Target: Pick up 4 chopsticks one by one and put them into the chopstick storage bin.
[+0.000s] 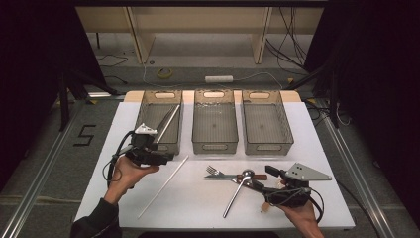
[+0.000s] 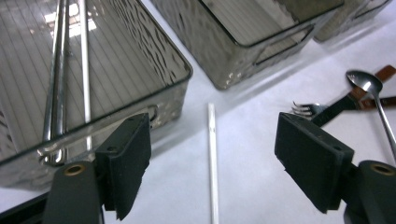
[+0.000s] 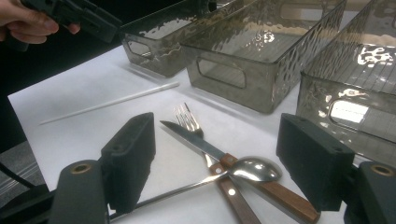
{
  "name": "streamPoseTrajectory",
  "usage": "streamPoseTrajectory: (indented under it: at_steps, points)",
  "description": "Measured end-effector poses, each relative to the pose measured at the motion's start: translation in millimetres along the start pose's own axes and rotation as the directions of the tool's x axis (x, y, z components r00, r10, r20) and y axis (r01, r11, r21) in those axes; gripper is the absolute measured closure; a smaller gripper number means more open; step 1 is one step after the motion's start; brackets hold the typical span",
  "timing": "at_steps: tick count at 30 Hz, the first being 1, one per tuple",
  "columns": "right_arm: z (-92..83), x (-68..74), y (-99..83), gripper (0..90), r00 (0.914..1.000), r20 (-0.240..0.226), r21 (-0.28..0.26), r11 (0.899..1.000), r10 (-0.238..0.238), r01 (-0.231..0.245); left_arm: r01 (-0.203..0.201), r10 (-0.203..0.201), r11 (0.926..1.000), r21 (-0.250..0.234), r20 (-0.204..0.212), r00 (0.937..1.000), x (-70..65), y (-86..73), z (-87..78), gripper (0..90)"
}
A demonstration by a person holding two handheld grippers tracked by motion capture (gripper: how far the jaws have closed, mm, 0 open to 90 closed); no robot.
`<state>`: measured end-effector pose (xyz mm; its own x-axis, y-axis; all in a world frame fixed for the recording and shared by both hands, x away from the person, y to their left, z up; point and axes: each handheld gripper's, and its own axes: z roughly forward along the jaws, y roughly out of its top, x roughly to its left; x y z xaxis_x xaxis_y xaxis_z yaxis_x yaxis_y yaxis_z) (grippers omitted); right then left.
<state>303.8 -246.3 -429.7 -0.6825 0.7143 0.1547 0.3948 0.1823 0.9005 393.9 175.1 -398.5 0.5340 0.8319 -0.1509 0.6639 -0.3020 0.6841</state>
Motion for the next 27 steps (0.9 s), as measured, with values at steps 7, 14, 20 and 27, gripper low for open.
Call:
streamPoseTrajectory:
  at_steps: [7,14,20,27]
  points:
    - [-0.8,-0.3,-0.2,29.3,1.0000,0.001,0.000,1.000,0.002,-0.002,0.001,-0.001,0.9983,0.059,-0.005,1.0000,-6.6,-9.7,-1.4,26.7]
    - [-0.5,0.4,-0.6,29.3,1.0000,0.001,0.005,1.000,-0.002,0.002,-0.030,0.030,0.9878,0.153,0.006,0.9995,-16.8,-21.0,3.4,30.6]
    - [-0.2,0.3,-0.6,29.3,1.0000,-0.001,0.009,1.000,-0.004,0.004,-0.057,0.059,0.9678,0.245,-0.001,0.9982,-22.0,-28.1,12.9,38.6]
    - [0.5,0.8,-0.6,29.3,1.0000,-0.002,0.011,1.000,-0.008,0.008,-0.067,0.066,0.9461,0.317,0.014,0.9977,-19.8,-31.0,22.2,49.8]
